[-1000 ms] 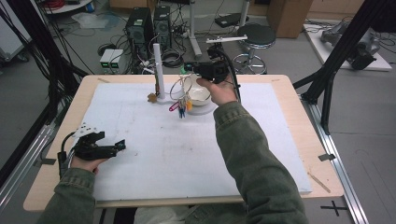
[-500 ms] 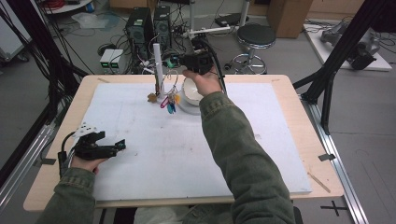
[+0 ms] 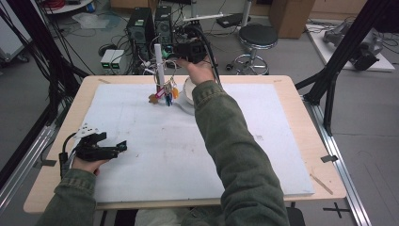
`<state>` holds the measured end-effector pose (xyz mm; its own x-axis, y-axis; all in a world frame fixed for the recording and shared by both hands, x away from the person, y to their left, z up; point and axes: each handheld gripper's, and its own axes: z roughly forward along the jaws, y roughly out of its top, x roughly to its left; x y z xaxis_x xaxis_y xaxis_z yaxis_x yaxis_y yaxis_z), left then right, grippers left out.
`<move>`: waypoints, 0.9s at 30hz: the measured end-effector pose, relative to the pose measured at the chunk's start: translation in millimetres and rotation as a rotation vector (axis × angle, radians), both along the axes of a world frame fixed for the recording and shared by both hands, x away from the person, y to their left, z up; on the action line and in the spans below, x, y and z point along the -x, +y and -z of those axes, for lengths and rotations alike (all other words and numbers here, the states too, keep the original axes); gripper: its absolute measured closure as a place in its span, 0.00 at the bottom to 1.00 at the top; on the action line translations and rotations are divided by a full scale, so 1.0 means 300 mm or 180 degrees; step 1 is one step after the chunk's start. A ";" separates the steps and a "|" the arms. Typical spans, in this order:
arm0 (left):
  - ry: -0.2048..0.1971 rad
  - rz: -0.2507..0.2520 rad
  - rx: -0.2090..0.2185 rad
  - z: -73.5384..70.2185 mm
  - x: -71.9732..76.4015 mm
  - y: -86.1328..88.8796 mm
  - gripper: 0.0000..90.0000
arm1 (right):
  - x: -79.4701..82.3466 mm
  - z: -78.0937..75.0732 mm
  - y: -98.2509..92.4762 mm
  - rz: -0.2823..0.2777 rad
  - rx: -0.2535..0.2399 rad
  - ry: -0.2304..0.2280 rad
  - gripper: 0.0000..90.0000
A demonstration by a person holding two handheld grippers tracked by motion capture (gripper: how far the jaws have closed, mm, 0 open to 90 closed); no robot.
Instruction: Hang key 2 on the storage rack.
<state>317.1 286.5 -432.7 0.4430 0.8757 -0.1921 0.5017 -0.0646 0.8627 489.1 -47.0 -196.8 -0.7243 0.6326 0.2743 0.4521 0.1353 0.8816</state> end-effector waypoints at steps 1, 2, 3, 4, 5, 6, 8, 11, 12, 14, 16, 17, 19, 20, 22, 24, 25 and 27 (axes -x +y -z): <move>0.0001 0.0002 -0.0001 0.000 0.000 0.001 0.02 | -0.004 -0.004 0.002 0.0007 0.0000 0.0011 0.98; -0.0002 0.0000 0.0002 0.001 -0.001 0.000 0.02 | -0.007 -0.007 0.005 0.0006 0.0005 0.0006 0.98; -0.0004 0.0003 0.0003 0.001 -0.001 0.000 0.02 | -0.010 -0.011 0.008 0.0023 0.0000 -0.0006 0.98; 0.0003 0.0013 0.0001 0.001 -0.002 0.001 0.02 | -0.015 -0.015 0.010 0.0019 -0.0002 -0.0004 0.98; 0.0015 0.0020 0.0014 0.002 -0.002 0.000 0.02 | -0.018 -0.018 0.015 0.0041 0.0018 -0.0016 0.98; 0.0021 0.0019 0.0021 0.003 -0.003 0.000 0.02 | -0.023 -0.022 0.021 0.0056 0.0059 -0.0026 0.98; 0.0020 0.0011 0.0032 0.004 -0.004 0.000 0.02 | -0.031 -0.027 0.032 0.0057 0.0076 -0.0022 0.98; 0.0015 0.0010 0.0021 0.004 -0.005 0.002 0.02 | -0.040 -0.033 0.047 0.0052 0.0090 -0.0036 0.98; 0.0013 0.0011 0.0021 0.004 -0.006 0.002 0.02 | -0.044 -0.034 0.054 0.0069 0.0106 -0.0048 0.98; 0.0013 0.0014 0.0027 0.004 -0.006 0.001 0.02 | -0.052 -0.032 0.063 0.0069 0.0088 -0.0038 0.98; 0.0016 0.0016 0.0028 0.004 -0.006 0.001 0.02 | -0.063 -0.025 0.074 0.0074 0.0096 -0.0040 0.98; 0.0011 0.0020 0.0030 0.003 -0.006 -0.001 0.02 | -0.067 -0.021 0.076 0.0081 0.0091 -0.0043 0.98; 0.0006 0.0027 0.0027 0.003 -0.005 -0.002 0.02 | -0.081 -0.008 0.083 0.0137 0.0010 -0.0013 0.98; 0.0006 0.0030 0.0026 0.002 -0.005 -0.002 0.02 | -0.087 -0.003 0.085 0.0148 -0.0015 0.0000 0.98; 0.0005 0.0033 0.0024 0.002 -0.005 -0.001 0.02 | -0.101 0.013 0.094 0.0171 -0.0055 0.0028 0.98; 0.0010 0.0028 0.0035 0.003 -0.005 -0.001 0.02 | -0.110 0.025 0.102 0.0191 -0.0059 0.0041 0.98; 0.0005 0.0022 0.0042 0.003 -0.006 -0.002 0.02 | -0.113 0.030 0.107 0.0195 -0.0064 0.0048 0.98; 0.0002 0.0020 0.0042 0.003 -0.006 -0.001 0.02 | -0.119 0.039 0.114 0.0223 -0.0060 0.0059 0.98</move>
